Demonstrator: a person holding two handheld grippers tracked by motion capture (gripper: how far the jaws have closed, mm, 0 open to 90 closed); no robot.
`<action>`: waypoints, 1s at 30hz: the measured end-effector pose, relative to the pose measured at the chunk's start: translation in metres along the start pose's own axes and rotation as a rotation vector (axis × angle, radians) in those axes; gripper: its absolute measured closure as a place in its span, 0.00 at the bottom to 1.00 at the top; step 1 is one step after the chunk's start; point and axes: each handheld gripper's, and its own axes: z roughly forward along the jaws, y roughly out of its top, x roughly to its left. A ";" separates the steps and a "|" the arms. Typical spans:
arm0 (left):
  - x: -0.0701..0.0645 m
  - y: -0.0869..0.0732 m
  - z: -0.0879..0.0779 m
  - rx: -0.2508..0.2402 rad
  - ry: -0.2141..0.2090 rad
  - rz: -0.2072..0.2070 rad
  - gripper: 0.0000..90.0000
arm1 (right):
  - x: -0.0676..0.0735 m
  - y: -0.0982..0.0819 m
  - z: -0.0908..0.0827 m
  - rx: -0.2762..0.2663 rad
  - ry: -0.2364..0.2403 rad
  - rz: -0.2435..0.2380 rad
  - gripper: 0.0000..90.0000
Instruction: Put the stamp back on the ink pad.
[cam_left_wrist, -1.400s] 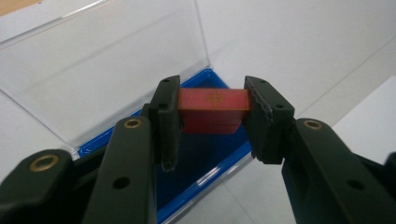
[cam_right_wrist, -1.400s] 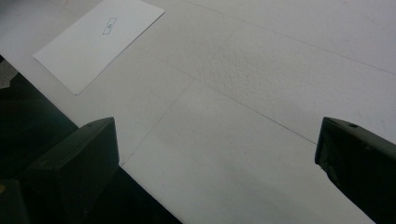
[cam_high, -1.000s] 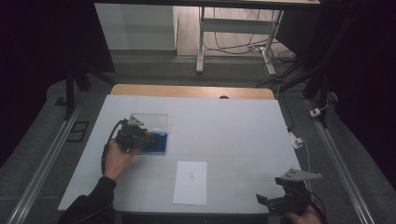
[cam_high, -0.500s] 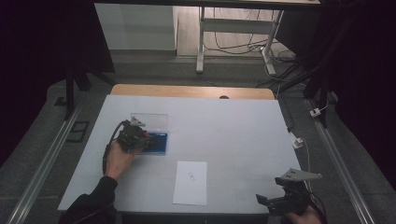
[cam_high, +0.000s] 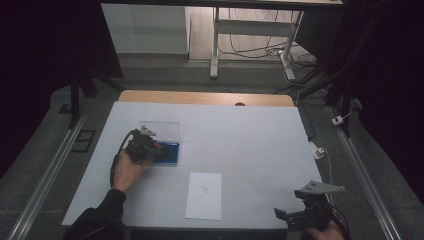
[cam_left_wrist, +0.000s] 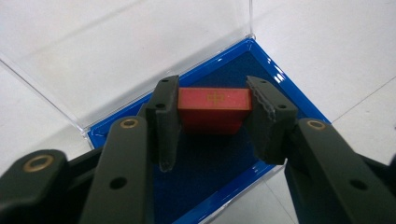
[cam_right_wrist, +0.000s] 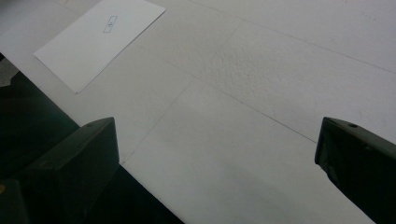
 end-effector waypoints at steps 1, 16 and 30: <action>0.000 0.000 0.000 -0.001 0.000 -0.002 0.60 | 0.000 0.000 0.000 0.000 0.000 0.000 0.00; -0.002 0.002 -0.004 -0.043 -0.006 0.010 0.31 | 0.000 0.000 0.000 -0.002 -0.002 -0.001 0.00; 0.002 0.001 -0.011 -0.066 -0.057 -0.039 0.00 | 0.000 0.000 0.000 -0.001 -0.002 -0.003 0.00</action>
